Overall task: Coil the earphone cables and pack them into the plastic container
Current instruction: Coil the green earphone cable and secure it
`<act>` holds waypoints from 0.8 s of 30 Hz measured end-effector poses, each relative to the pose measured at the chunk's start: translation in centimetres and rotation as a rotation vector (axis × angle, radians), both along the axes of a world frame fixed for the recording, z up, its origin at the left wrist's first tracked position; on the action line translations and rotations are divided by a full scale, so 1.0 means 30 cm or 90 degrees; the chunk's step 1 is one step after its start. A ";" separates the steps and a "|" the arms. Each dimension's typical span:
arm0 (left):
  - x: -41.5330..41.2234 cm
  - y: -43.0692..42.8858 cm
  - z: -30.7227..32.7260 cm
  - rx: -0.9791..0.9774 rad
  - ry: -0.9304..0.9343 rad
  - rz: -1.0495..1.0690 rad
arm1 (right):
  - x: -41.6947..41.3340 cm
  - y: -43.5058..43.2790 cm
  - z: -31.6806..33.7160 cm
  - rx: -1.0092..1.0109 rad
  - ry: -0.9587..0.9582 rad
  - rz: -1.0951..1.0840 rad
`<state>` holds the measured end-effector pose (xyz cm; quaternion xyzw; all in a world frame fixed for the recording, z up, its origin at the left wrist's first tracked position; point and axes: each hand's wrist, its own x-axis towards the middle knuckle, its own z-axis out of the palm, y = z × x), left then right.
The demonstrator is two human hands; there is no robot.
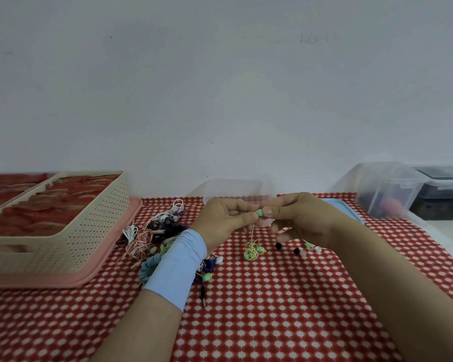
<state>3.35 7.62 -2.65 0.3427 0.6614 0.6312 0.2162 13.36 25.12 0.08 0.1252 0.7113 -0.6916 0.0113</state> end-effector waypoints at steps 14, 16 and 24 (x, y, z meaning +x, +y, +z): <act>-0.001 -0.002 0.006 -0.001 -0.010 -0.011 | 0.001 0.006 0.003 -0.010 0.012 0.031; 0.000 0.005 0.010 0.006 -0.026 -0.002 | 0.003 0.014 0.010 -0.009 0.028 0.032; -0.017 -0.005 0.004 -0.048 0.013 0.028 | -0.002 0.029 -0.011 0.387 0.017 -0.044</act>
